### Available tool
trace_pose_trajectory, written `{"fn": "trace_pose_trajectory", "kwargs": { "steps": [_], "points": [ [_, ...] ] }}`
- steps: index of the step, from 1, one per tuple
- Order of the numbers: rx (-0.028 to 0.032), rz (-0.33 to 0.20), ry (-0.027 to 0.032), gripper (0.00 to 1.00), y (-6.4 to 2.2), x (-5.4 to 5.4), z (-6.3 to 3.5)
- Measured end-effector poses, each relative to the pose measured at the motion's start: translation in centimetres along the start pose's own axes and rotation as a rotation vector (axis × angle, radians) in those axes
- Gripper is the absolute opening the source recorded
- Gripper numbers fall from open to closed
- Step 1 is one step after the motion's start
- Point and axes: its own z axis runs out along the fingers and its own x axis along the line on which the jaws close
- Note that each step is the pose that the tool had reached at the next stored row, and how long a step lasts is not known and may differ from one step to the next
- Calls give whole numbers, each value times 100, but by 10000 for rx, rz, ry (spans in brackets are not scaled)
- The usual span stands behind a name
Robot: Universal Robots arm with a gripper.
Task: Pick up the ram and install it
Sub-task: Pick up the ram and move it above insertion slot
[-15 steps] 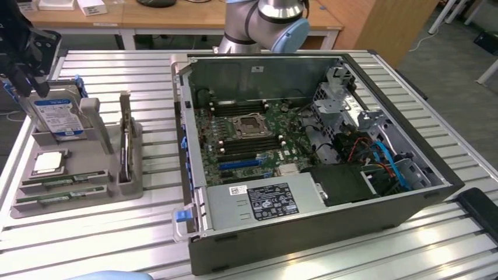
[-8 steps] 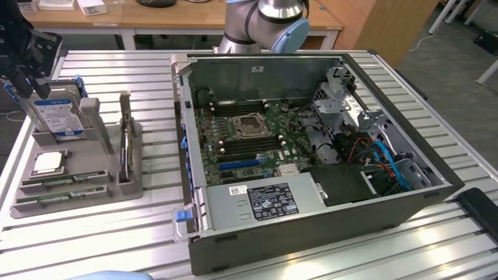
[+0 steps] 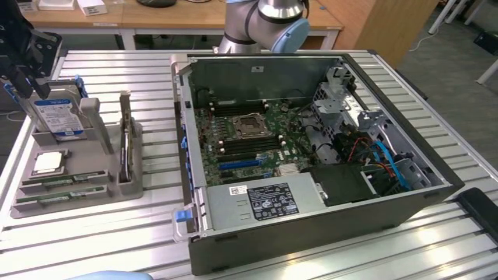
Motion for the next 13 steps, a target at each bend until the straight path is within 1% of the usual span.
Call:
{"fn": "trace_pose_trajectory", "kwargs": {
  "steps": [3, 13],
  "points": [
    [9, -1, -10, 29, -1, 1, 23],
    [8, 1, -35, 29, -12, 7, 204]
  ]
}}
